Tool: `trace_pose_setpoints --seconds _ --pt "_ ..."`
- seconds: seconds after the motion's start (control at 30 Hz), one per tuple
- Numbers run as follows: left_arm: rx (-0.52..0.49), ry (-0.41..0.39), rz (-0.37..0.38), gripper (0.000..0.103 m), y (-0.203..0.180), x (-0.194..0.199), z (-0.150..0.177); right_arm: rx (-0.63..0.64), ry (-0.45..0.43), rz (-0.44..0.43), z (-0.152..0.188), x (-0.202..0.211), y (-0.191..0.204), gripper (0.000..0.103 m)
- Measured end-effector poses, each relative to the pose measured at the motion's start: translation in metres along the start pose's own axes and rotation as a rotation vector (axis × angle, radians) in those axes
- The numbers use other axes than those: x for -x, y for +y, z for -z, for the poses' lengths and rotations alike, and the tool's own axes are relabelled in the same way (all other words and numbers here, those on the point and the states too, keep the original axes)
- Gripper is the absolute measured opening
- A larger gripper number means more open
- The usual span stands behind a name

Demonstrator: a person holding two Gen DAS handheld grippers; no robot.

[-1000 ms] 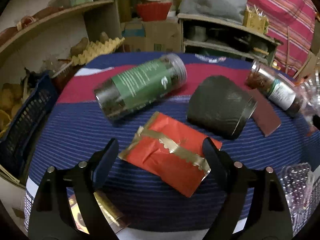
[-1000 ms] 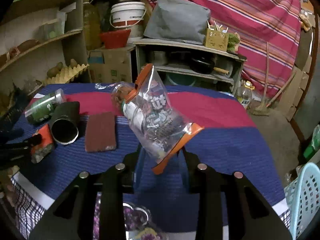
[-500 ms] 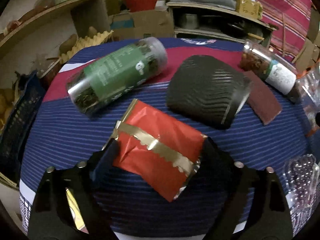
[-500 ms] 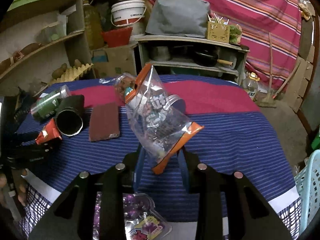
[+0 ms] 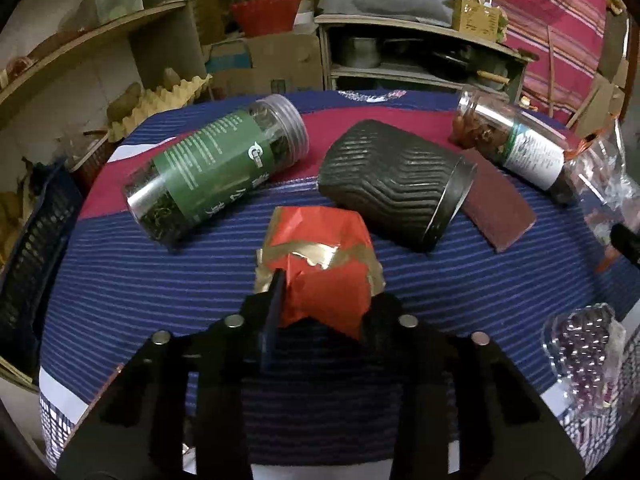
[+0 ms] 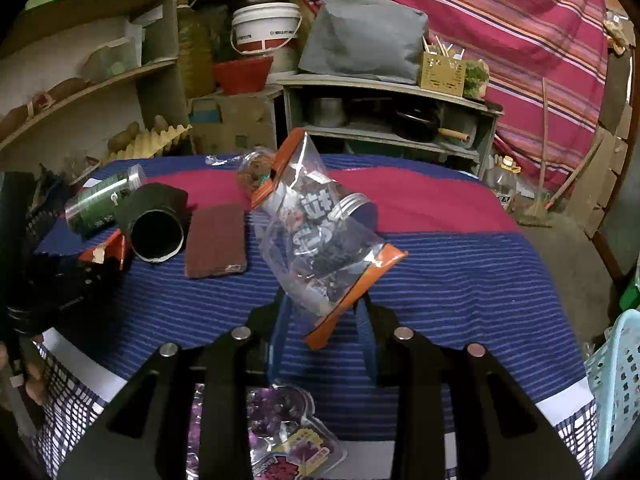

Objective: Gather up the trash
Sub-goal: 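Lift the red foil wrapper with the left tool while the right tool lifts the zip bag, then carry the red foil wrapper and zip bag over the basket with both tools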

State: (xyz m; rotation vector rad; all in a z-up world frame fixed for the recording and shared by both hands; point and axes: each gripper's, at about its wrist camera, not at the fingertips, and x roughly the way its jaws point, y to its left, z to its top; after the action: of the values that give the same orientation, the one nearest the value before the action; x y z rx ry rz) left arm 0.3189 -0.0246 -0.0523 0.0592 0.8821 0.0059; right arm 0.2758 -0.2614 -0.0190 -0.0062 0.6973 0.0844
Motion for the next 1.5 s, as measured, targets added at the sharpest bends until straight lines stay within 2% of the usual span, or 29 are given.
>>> trace_pose_setpoints --seconds 0.13,0.3,0.37,0.53,0.73,1.0,1.27,1.5 --pt "0.008 -0.023 0.018 0.029 0.006 0.013 0.000 0.013 0.001 -0.005 0.001 0.000 0.003 0.032" --pt "0.063 -0.077 0.052 0.028 0.012 0.042 0.004 0.038 -0.010 -0.016 0.001 0.011 0.007 0.031" --pt "0.051 -0.115 0.033 0.027 0.007 0.058 0.006 0.045 -0.019 -0.022 0.003 0.021 0.005 0.031" --pt "0.076 -0.198 0.061 0.027 -0.015 0.099 0.007 0.027 -0.042 -0.034 0.012 0.061 -0.019 0.031" --pt "-0.026 -0.310 0.063 0.028 -0.081 0.146 0.021 0.009 -0.089 0.023 0.025 0.115 -0.068 0.031" --pt "-0.170 -0.398 0.152 0.028 -0.194 0.182 0.029 -0.082 -0.132 0.162 0.049 0.174 -0.159 0.031" --pt "-0.300 -0.406 0.300 0.028 -0.308 0.186 0.043 -0.196 -0.106 0.289 0.087 0.201 -0.256 0.031" --pt "-0.390 -0.363 0.435 0.028 -0.398 0.172 0.058 -0.278 -0.068 0.368 0.114 0.203 -0.315 0.031"
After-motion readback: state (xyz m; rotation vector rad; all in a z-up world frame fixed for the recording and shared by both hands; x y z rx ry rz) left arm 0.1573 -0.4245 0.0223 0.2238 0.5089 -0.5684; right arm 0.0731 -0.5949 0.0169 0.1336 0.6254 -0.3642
